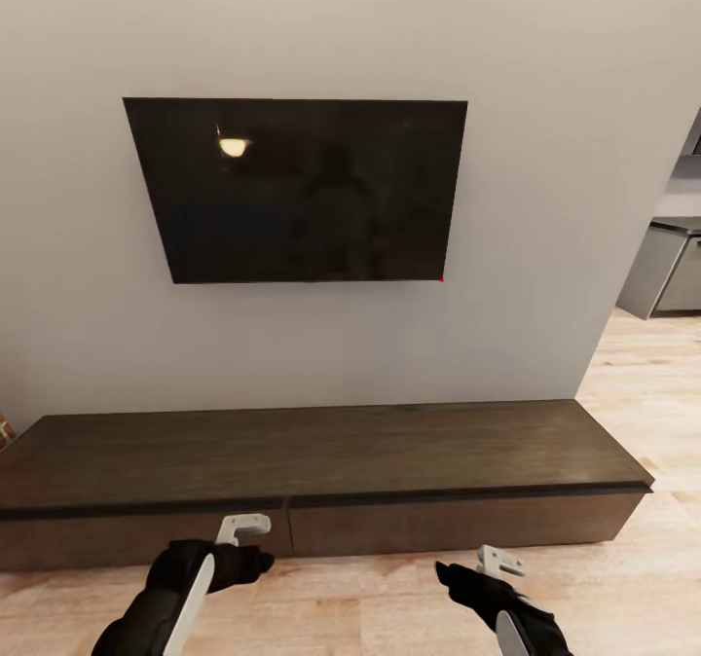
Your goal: Place each of the two pumpkins and all three candles from the living room inside a cabinet in the living room (use any cabinet), then make sure every cabinet is closed, and position the cauldron so it is next to a table in the living room.
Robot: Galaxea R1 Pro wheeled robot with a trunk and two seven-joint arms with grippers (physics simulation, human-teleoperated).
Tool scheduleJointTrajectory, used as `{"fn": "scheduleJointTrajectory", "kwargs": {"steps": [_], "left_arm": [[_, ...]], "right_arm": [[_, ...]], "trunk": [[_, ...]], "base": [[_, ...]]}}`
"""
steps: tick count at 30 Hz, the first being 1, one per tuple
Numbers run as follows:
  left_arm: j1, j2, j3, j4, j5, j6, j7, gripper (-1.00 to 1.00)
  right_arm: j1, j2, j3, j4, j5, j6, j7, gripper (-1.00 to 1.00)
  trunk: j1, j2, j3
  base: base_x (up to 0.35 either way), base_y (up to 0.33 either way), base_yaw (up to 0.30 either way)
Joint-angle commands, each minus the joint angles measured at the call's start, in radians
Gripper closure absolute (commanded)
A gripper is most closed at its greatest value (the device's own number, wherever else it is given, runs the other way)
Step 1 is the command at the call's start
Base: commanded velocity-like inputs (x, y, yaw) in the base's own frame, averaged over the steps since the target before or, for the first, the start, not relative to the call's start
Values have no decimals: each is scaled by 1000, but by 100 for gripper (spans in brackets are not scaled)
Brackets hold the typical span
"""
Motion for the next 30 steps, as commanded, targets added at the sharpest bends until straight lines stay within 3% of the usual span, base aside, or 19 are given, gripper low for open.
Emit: {"fn": "scheduleJointTrajectory", "kwargs": {"steps": [1, 3, 6, 8, 9, 10, 12, 14, 19, 24, 30], "left_arm": [[-1, 1, 0, -3, 18, 14, -6, -100], [-1, 7, -1, -9, 52, 56, -65, -100], [-1, 23, 1, -12, 68, 83, -144, -100], [-2, 40, 2, -13, 75, 92, -214, -100], [-2, 58, 3, -13, 79, 98, -306, -100], [-2, 67, 3, -14, 80, 100, -350, -100], [-3, 83, 4, -14, 82, 102, -413, -100], [-7, 115, 5, -14, 86, 103, -516, -100], [-16, 168, 7, -12, 91, 104, -668, -100], [-17, 177, 9, -10, 96, 105, -698, -100], [-17, 182, 9, -4, 166, 106, -718, -100]], "right_arm": [[0, 1, -1, -2, -18, 9, 2, -100], [-1, -1, -5, -1, -69, 28, 35, -100], [-1, -5, -8, -5, -152, 44, 58, -100], [-1, -7, -9, -5, -231, 48, 67, -100], [-1, -8, -10, 2, -338, 46, 72, -100], [-1, -9, -11, 3, -383, 43, 73, -100], [-1, -9, -11, 2, -436, 40, 75, -100], [-1, -9, -25, 1, -486, 27, 77, -100], [-1, -6, -96, 8, -513, -8, 77, -100], [0, -6, -117, 1, -515, -24, 82, -100], [0, -9, -119, -7, -515, -28, 152, -100]], "trunk": [[0, -1, -1], [4, -8, -4], [15, -29, -14], [23, -43, -20], [27, -50, -23], [31, -57, -26], [38, -71, -32], [46, -85, -39], [65, -120, -54], [84, -155, -70], [107, -197, -89]], "base": [[0, 0, 0], [0, 0, 0], [0, 0, 0], [0, 0, 0], [0, 0, 0], [0, 0, 0], [0, 0, 0], [0, 0, 0], [0, 0, 0], [0, 0, 0], [0, 0, 0]]}}
